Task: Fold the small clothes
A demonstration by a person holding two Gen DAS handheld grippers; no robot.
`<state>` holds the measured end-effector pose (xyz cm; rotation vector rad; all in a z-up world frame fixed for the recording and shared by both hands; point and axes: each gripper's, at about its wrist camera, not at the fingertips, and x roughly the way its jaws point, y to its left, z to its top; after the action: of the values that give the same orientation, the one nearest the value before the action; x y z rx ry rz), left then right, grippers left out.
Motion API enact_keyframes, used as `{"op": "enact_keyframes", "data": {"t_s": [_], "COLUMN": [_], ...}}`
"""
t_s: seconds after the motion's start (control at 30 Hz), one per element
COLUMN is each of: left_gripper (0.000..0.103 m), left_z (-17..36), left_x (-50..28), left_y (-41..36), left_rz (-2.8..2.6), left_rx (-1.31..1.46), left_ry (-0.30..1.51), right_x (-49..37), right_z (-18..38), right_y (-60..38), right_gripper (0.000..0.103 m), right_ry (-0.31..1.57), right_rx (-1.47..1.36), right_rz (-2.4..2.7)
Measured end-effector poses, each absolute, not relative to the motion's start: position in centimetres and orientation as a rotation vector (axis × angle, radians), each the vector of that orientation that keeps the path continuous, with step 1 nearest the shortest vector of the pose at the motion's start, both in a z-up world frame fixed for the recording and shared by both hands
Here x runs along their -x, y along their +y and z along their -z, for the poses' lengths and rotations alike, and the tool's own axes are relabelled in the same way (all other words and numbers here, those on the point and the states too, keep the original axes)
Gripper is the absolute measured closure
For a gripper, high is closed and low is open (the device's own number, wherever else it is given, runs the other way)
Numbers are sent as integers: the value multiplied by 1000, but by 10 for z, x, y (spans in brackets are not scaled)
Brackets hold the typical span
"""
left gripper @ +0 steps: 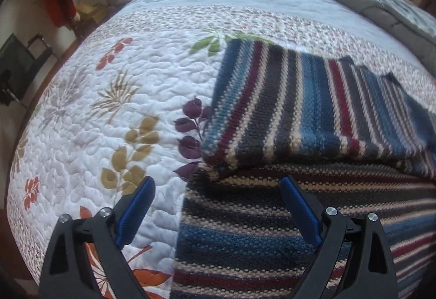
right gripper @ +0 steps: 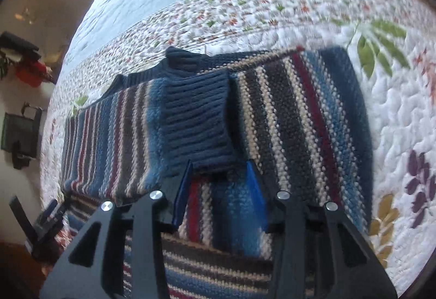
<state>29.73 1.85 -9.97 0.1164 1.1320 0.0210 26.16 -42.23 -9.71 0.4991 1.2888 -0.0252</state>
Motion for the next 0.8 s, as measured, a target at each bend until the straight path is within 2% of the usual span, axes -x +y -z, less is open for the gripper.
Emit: {"op": "enact_keyframes", "data": {"t_s": [0.03, 0.1, 0.17, 0.3, 0.47, 0.6, 0.8], "left_gripper": [9, 9, 9, 9, 6, 7, 7], "left_z": [105, 114, 121, 123, 128, 126, 111], "left_x": [-299, -301, -302, -302, -303, -303, -271], "left_y": [17, 18, 18, 20, 24, 25, 27], "left_rz": [-23, -29, -25, -21, -32, -29, 12], "left_rx": [-127, -128, -114, -102, -80, -79, -113], "left_ry": [1140, 1170, 1188, 1192, 1210, 1215, 1220], "right_x": [-262, -263, -262, -253, -254, -243, -158], "right_z": [100, 102, 96, 80, 101, 94, 69], "right_y": [-425, -426, -425, -429, -421, -424, -434], "right_gripper": [71, 90, 95, 96, 95, 87, 86], "right_ry": [1288, 1282, 1263, 1229, 1280, 1248, 1227], "right_rx": [-530, -534, -517, -477, -359, -401, -453], "right_rz": [17, 13, -9, 9, 64, 29, -16]}}
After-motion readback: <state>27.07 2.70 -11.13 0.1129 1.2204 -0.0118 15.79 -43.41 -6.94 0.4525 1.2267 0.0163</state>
